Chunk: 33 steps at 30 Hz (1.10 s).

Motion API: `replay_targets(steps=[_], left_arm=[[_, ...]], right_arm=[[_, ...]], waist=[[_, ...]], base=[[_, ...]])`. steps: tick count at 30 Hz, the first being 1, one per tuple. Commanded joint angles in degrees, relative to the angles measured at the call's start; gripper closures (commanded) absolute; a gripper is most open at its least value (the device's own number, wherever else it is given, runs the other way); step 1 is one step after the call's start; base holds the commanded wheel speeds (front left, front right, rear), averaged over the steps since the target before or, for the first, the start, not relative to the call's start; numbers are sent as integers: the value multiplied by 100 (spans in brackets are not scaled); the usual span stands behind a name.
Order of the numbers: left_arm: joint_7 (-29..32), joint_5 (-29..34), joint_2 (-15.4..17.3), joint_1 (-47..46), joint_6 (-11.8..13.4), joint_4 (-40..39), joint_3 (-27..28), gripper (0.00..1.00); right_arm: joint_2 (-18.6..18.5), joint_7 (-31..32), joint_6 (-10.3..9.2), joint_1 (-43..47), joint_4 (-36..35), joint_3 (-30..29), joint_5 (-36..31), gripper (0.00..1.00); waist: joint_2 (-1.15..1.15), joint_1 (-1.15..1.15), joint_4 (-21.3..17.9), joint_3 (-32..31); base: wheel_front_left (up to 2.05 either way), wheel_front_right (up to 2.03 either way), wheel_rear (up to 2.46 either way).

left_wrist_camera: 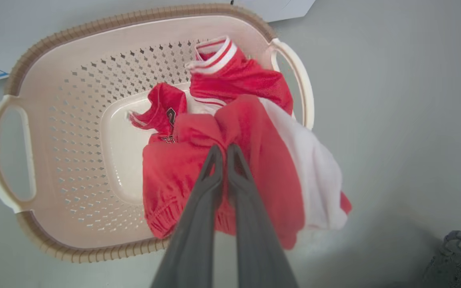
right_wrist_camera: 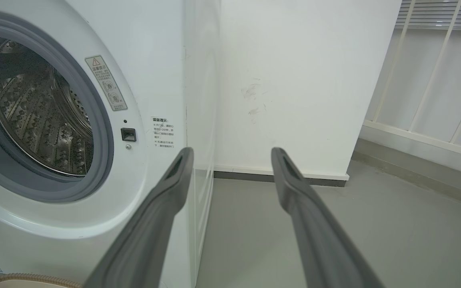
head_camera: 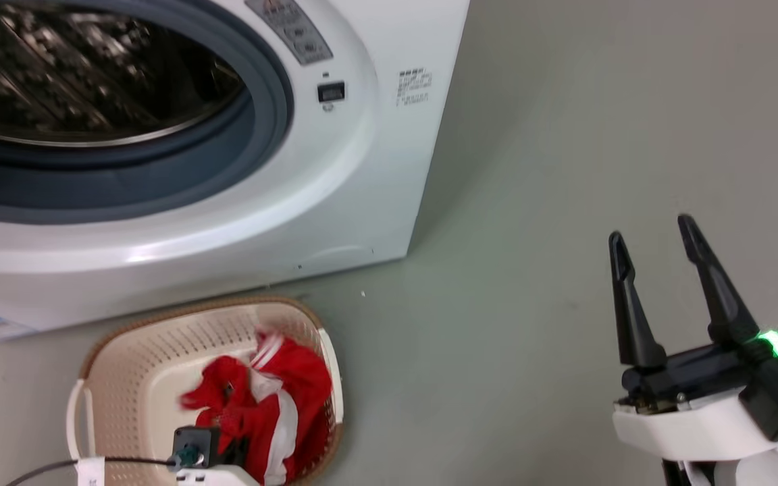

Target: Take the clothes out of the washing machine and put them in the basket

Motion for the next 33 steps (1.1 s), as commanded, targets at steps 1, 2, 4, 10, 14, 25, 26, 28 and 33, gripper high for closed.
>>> replay_targets(steps=[1, 2, 4, 10, 14, 25, 26, 28, 33], left_arm=[[-28, 33, -44, -218, -61, 223, 18, 100], [-28, 46, -55, -324, -94, 349, 25, 100], [-28, 70, -89, -525, -145, 596, 20, 100], [-23, 81, -112, -1163, -194, 1275, 70, 100], [-23, 97, -72, -1623, -147, 1561, 97, 100], [26, 61, 65, -2310, -41, 1966, 115, 94], [26, 80, 73, -2328, -32, 1984, 95, 0], [19, 71, 75, -2347, -16, 1994, 101, 0], [-15, 99, 15, -2247, 8, 2025, 60, 0]], right_arm=[[1, -12, -4, -160, -35, -7, 46, 0], [1, -12, -4, -208, -49, -10, 56, 0], [1, -12, -4, -308, -69, -3, 80, 0], [2, -12, -4, -600, -158, -32, 158, 0], [1, -12, -4, -770, -197, -49, 183, 0], [1, -12, -4, -996, -216, -41, 241, 0], [1, -12, -4, -999, -205, -39, 238, 0], [1, -12, -4, -998, -192, -39, 239, 0], [1, -12, -4, -914, -103, -74, 257, 0]], waist=[[0, -1, -40, 399], [0, -1, -44, 492], [0, -1, -55, 670], [0, -1, -68, 1230], [0, -1, -69, 1568], [0, -1, -100, 2027], [0, -1, -104, 2026], [0, -1, -104, 2016], [0, -1, -56, 1819]], base=[[0, 0, 0], [0, 0, 0], [0, 0, 0], [0, 0, 0], [0, 0, 0], [0, 0, 0], [0, 0, 0], [0, 0, 0], [0, 0, 0]])
